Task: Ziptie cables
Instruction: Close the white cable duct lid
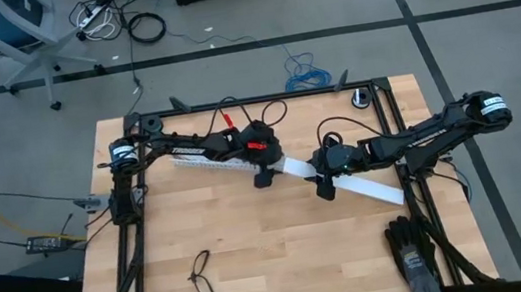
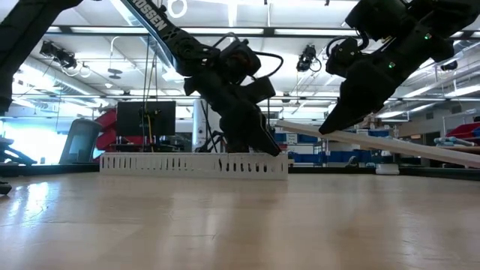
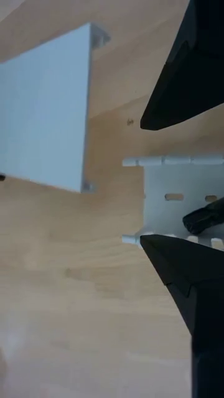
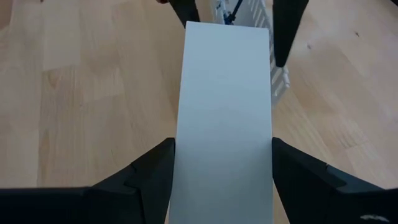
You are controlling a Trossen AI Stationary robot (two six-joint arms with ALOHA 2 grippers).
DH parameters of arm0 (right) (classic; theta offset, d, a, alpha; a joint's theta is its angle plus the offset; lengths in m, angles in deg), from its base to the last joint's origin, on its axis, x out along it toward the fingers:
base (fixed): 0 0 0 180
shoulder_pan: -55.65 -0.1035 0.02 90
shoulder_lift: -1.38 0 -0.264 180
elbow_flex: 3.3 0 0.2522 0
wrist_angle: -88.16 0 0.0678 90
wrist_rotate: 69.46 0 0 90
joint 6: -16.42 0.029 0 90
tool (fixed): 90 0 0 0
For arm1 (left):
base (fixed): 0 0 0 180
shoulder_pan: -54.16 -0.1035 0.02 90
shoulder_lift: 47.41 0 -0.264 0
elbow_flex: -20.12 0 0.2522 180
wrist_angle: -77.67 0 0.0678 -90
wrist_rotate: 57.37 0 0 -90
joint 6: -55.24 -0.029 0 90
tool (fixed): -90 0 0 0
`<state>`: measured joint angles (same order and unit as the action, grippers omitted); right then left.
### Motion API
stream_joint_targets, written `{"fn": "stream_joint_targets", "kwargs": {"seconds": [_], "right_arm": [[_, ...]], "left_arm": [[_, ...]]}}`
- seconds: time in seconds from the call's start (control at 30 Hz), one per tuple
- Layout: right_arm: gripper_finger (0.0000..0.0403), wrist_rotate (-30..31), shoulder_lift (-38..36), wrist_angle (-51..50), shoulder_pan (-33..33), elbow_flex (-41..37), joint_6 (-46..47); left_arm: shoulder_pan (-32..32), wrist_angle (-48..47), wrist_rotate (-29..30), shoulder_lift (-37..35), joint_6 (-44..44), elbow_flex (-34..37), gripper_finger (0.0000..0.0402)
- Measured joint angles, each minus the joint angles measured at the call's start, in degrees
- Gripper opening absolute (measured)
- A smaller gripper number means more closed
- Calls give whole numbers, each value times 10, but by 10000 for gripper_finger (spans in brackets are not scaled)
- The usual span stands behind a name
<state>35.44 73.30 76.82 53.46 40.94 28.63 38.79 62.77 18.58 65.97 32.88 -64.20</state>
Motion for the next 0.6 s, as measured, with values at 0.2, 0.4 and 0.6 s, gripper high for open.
{"fn": "stream_joint_targets", "kwargs": {"seconds": [0.2, 0.4, 0.6], "right_arm": [[235, 0, 0, 0, 0, 0, 0], [235, 0, 0, 0, 0, 0, -2], [235, 0, 0, 0, 0, 0, -2]], "left_arm": [[-4, 6, 33, 0, -1, 0, 303], [-4, 5, 35, 0, -1, 0, 303], [-9, -11, 37, 12, 3, 1, 303]]}}
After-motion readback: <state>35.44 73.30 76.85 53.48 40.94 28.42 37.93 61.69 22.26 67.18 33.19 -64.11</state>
